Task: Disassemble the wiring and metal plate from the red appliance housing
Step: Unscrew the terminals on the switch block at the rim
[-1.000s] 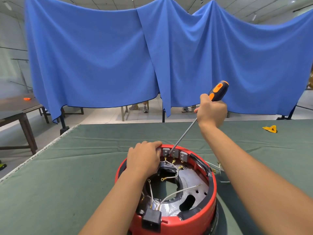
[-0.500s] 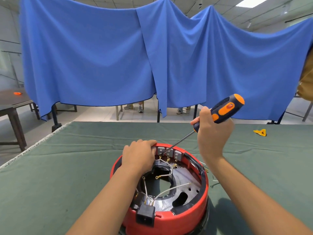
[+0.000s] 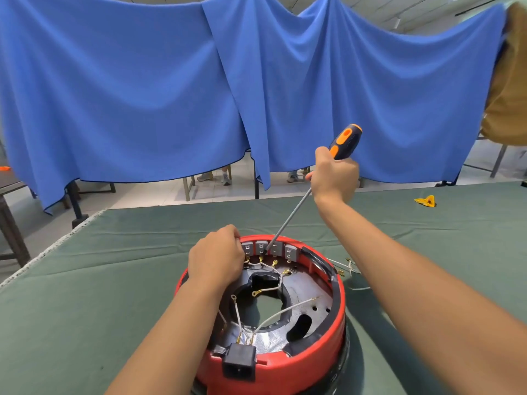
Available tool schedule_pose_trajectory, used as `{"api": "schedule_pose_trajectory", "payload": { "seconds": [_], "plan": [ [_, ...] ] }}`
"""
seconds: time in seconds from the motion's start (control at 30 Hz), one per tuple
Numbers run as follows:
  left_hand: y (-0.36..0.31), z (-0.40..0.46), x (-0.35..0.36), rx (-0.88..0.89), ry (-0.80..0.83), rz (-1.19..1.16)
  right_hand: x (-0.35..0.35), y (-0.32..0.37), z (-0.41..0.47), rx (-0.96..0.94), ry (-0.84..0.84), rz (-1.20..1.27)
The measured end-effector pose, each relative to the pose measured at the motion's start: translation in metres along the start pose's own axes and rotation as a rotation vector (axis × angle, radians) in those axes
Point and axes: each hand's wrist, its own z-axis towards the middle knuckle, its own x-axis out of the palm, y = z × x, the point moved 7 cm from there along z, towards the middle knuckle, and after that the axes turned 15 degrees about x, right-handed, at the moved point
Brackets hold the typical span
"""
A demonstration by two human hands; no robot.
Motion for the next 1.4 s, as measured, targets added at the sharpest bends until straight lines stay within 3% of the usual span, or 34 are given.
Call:
{"api": "schedule_pose_trajectory", "payload": {
  "seconds": [0.13, 0.27, 0.43, 0.7, 1.07, 1.4],
  "plan": [
    [-0.001, -0.001, -0.002, 0.001, -0.009, -0.008, 0.005, 0.000, 0.003, 0.021, 0.008, -0.056],
    [-0.003, -0.003, -0.002, 0.016, 0.004, -0.006, -0.011, 0.001, -0.009, 0.024, 0.016, 0.092],
    [-0.002, -0.003, -0.003, -0.001, -0.001, -0.018, -0.035, 0.005, -0.044, -0.122, 0.037, 0.310],
    [-0.005, -0.006, -0.006, -0.018, -0.021, -0.023, -0.042, 0.010, -0.090, -0.314, 0.219, 0.421],
    [-0.006, -0.004, -0.005, -0.004, -0.014, -0.022, -0.040, 0.013, -0.094, -0.384, 0.228, 0.362],
    [-0.005, -0.003, -0.005, -0.048, -0.002, -0.040, -0.001, 0.030, -0.046, -0.249, 0.111, 0.114]
  ]
}}
